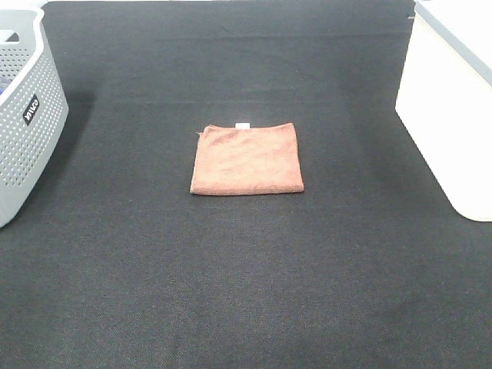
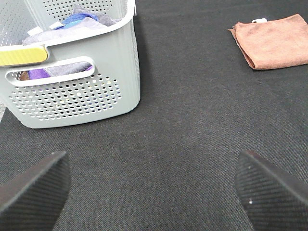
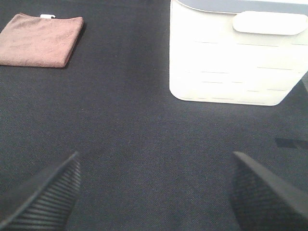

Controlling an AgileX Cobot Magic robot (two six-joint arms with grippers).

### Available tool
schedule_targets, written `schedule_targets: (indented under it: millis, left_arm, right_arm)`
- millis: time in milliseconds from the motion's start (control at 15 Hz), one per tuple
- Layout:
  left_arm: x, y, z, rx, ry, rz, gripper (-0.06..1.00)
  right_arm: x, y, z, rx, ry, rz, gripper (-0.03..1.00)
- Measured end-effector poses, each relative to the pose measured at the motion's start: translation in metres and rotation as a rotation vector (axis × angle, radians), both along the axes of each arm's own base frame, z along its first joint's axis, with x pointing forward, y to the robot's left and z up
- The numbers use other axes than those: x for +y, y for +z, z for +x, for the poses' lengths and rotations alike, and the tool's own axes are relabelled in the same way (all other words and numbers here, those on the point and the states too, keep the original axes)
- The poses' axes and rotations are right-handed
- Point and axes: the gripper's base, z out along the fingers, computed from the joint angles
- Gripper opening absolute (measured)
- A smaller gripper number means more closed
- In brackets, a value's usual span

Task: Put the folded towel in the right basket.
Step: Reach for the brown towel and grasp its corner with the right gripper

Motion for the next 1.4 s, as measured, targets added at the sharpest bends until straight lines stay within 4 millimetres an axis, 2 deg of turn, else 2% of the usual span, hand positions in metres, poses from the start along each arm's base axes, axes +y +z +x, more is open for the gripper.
schedule_targets:
  millis: [1400]
  left_arm:
    - [0.0, 0.0, 0.0, 0.0, 0.0, 0.0, 0.88]
  right_arm:
    - [0.0, 0.0, 0.0, 0.0, 0.0, 0.0, 0.78]
